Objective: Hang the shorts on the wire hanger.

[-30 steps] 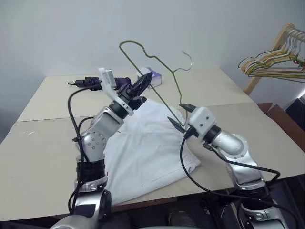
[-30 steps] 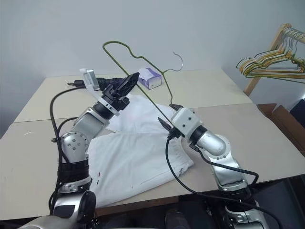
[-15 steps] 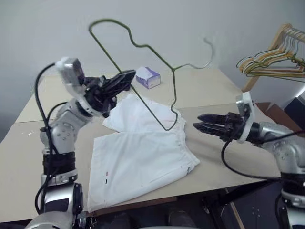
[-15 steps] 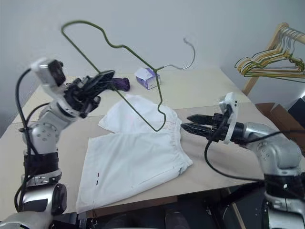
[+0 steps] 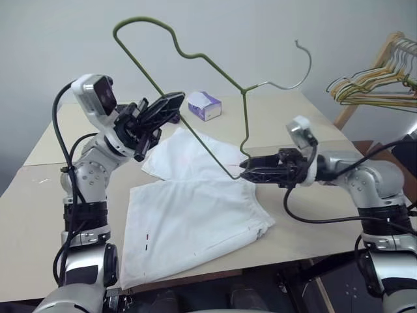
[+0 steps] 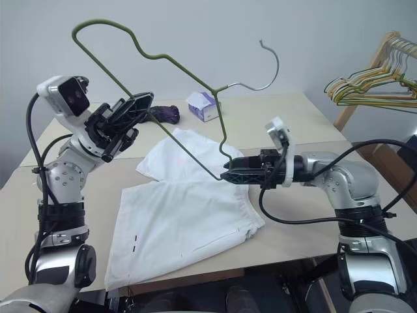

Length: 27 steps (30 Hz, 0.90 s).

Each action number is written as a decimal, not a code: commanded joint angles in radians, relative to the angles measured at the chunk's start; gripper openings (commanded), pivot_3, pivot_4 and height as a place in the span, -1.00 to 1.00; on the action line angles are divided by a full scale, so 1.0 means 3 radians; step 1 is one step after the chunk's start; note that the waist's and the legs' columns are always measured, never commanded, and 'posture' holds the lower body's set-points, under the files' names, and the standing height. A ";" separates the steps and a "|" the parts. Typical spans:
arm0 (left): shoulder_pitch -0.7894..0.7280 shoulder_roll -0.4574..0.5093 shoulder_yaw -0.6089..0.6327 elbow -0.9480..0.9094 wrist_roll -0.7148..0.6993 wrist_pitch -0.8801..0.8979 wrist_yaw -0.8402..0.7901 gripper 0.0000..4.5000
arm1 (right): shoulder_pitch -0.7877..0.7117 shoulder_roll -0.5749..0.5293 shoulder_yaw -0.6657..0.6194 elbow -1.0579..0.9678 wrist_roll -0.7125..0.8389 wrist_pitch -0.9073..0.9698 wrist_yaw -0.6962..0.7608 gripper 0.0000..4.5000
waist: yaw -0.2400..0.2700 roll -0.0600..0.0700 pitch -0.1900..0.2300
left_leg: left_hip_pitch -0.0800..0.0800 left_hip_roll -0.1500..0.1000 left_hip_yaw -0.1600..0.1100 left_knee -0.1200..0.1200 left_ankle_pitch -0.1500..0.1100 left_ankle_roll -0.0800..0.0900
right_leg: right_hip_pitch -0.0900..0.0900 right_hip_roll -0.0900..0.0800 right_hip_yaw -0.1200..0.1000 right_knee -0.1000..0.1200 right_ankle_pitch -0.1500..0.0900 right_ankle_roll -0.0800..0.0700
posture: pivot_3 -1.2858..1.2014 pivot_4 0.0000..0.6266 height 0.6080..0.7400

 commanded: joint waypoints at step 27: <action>0.0103 -0.0140 0.0009 -0.0158 0.0080 -0.0090 0.0062 -1.00 | -0.0187 0.0103 0.0006 -0.0072 -0.0035 -0.0055 0.0010 -0.80 | -0.0012 0.0000 0.0000 | 0.0001 0.0000 -0.0003 0.0000 0.0000 0.0000 | 0.0000 0.0001 0.0000 0.0001 0.0000 0.0000 | -0.07 -1.00 1.00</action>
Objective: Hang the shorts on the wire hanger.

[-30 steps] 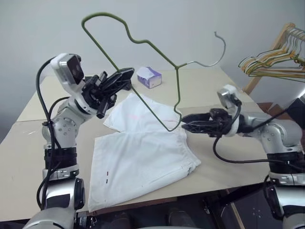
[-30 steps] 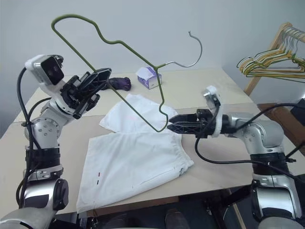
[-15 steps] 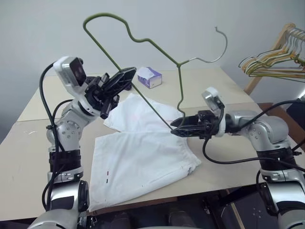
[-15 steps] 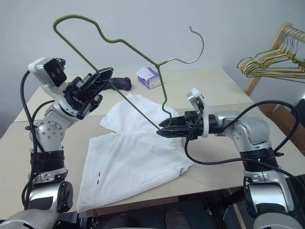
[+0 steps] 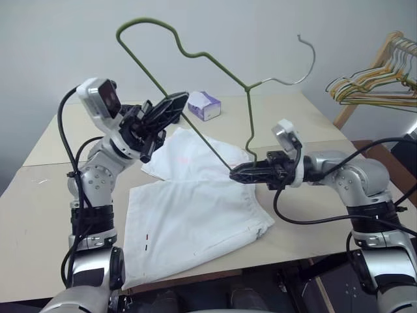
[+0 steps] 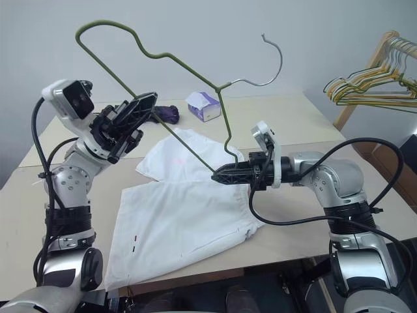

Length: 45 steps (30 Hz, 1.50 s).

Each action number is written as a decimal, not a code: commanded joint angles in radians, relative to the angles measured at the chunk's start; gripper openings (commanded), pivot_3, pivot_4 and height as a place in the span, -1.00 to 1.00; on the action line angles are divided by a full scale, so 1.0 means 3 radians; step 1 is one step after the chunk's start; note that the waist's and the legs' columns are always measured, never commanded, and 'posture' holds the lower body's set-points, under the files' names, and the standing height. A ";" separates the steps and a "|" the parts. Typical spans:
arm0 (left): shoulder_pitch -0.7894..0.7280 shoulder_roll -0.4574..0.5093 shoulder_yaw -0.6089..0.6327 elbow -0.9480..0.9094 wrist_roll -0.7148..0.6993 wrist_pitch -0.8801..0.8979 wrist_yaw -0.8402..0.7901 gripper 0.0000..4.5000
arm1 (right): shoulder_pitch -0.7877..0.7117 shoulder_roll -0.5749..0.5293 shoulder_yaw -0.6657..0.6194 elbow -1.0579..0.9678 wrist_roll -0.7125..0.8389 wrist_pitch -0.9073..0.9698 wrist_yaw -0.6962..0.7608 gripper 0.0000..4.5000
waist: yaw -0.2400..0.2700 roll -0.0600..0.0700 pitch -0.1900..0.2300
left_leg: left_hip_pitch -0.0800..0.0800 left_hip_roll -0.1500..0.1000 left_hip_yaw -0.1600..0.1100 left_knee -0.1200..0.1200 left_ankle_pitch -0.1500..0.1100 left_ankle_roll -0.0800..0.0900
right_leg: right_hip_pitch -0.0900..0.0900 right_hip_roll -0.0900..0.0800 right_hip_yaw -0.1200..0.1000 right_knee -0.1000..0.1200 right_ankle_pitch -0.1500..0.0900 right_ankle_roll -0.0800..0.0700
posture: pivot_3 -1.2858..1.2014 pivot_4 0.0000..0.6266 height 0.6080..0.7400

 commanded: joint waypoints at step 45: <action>0.1236 0.1013 -0.1060 -0.0291 0.2099 -0.0840 -0.0058 0.99 | 0.1478 -0.1854 -0.0059 0.0936 -0.0144 0.1016 0.0835 -1.00 | -0.0013 0.0019 0.0003 | 0.0007 0.0003 0.0039 0.0000 0.0000 0.0001 | -0.0003 -0.0004 0.0006 -0.0003 -0.0007 0.0008 | -0.06 -1.00 1.00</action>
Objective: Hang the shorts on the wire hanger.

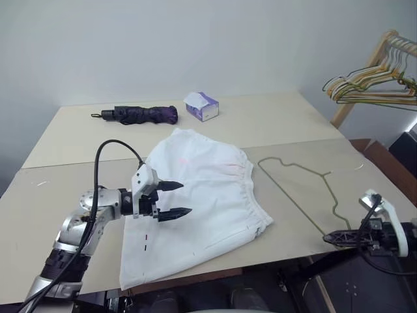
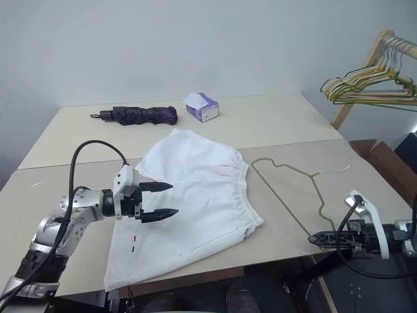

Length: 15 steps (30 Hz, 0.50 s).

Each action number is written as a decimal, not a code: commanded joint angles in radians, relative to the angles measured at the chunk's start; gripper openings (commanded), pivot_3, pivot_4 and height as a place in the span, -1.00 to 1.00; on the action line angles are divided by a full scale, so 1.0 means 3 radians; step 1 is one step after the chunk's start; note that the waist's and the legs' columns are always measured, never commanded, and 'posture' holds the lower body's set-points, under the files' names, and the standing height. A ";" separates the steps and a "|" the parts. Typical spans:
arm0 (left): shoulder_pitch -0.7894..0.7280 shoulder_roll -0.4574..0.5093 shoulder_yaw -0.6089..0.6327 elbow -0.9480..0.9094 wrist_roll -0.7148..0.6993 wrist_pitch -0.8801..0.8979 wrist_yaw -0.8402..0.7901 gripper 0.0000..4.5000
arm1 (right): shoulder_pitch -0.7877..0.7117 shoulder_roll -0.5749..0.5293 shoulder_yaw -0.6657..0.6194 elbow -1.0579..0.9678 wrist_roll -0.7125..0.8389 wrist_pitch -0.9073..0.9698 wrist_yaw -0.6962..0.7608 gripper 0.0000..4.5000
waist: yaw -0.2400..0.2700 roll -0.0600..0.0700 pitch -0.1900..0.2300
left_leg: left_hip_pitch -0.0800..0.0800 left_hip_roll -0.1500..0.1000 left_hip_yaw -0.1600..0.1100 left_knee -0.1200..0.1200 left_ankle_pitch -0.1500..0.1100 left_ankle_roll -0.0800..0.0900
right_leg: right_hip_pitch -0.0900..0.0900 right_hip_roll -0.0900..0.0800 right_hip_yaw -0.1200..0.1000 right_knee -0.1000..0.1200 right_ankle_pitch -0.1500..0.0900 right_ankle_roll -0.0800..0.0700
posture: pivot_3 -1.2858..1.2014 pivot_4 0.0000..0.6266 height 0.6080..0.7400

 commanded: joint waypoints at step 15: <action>0.0032 0.0066 0.0033 -0.0169 0.0070 -0.0043 0.0034 0.99 | -0.0492 0.0337 0.0270 0.0568 -0.0447 -0.0203 0.0178 -1.00 | 0.0107 0.0005 0.0001 | -0.0003 -0.0003 0.0000 0.0000 0.0000 0.0000 | 0.0000 0.0000 -0.0001 0.0001 0.0004 -0.0006 | -0.04 -1.00 1.00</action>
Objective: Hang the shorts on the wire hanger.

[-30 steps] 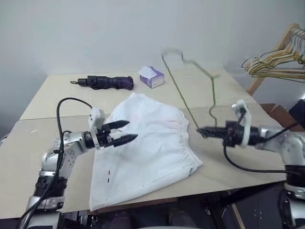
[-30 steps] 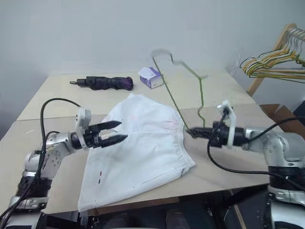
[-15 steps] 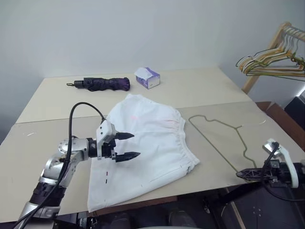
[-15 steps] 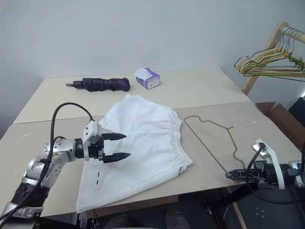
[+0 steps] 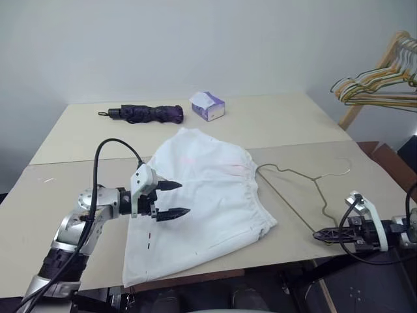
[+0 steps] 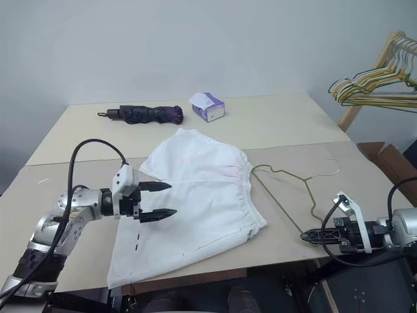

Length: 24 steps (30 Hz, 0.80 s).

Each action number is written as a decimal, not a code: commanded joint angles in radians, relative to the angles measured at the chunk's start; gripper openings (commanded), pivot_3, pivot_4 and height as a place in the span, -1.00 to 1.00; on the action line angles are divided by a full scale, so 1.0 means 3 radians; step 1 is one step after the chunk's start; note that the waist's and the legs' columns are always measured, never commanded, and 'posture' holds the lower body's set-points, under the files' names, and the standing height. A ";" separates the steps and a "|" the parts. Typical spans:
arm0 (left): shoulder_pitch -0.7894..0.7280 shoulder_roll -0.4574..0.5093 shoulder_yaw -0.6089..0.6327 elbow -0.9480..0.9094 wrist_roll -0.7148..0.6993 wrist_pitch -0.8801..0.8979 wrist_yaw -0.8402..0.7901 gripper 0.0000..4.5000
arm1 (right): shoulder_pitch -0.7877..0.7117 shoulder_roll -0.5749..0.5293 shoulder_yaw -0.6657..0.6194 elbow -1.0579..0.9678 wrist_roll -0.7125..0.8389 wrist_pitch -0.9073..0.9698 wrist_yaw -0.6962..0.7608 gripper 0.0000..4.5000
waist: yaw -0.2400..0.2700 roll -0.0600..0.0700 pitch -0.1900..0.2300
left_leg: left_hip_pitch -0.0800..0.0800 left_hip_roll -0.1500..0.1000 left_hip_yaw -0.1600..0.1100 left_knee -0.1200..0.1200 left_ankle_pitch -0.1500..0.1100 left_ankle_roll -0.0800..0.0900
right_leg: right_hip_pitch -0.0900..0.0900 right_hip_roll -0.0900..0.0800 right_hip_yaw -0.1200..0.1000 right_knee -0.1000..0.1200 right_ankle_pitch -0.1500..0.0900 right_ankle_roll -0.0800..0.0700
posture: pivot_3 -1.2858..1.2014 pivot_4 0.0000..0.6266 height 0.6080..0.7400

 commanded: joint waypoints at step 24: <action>-0.0090 -0.0085 -0.0097 -0.0070 0.0190 -0.0170 0.0098 0.99 | -0.0756 -0.0004 0.0851 0.0156 -0.0395 -0.0654 0.0601 -1.00 | 0.0017 0.0002 -0.0001 | 0.0003 0.0000 0.0003 0.0000 0.0000 0.0000 | 0.0001 0.0000 0.0000 0.0002 0.0001 -0.0001 | -0.01 -1.00 1.00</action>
